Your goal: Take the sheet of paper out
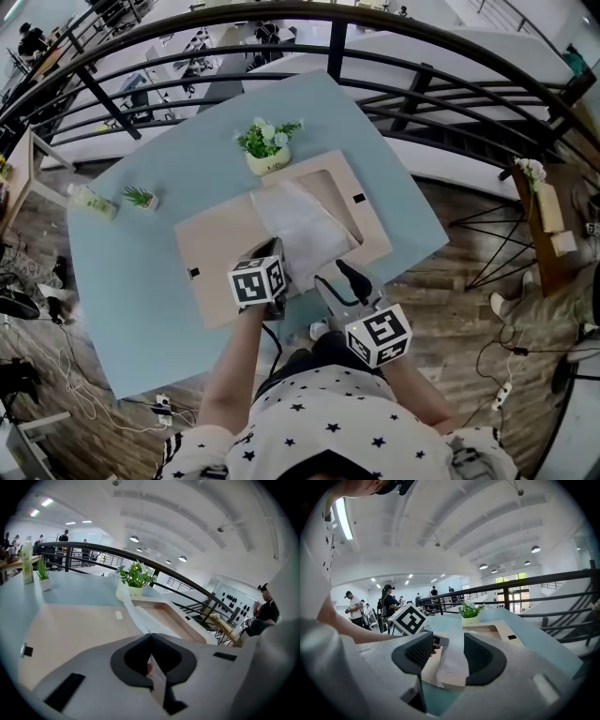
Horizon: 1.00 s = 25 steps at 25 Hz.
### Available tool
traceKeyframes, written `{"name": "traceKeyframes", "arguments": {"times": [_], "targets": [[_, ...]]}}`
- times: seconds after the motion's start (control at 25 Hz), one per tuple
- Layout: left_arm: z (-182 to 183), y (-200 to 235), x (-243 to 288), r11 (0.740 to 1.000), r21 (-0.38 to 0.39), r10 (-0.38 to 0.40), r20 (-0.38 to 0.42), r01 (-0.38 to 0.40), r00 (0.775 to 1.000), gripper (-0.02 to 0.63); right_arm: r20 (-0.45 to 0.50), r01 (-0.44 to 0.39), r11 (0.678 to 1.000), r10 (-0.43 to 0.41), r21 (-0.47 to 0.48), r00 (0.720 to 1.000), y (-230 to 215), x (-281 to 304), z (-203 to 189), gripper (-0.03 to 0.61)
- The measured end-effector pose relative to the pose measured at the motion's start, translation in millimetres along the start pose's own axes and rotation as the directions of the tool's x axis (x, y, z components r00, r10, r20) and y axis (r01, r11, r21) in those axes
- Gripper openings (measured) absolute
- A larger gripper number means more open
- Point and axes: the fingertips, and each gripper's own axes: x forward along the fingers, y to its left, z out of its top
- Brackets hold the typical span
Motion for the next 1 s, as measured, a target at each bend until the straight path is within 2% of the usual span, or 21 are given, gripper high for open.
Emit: {"name": "traceKeyframes", "arguments": {"times": [0.48,0.72,1.0], "targets": [[-4,2,-67,1.0,-0.02,0.002,0.122,0.001,0.992,0.003,0.039,0.015,1.0,-0.014,-0.026,0.999,45,-34,-6,0.201],[-17,-4,-107,0.999,-0.024,-0.016,0.19,0.021,0.982,0.003,0.055,0.021,0.999,-0.018,-0.048,0.998,72,-58,-20,0.201],[-33,-9,-155,0.998,-0.042,-0.035,0.234,0.046,0.972,0.003,0.074,0.034,0.997,-0.029,-0.065,0.997,99,-86,-25,0.201]]}}
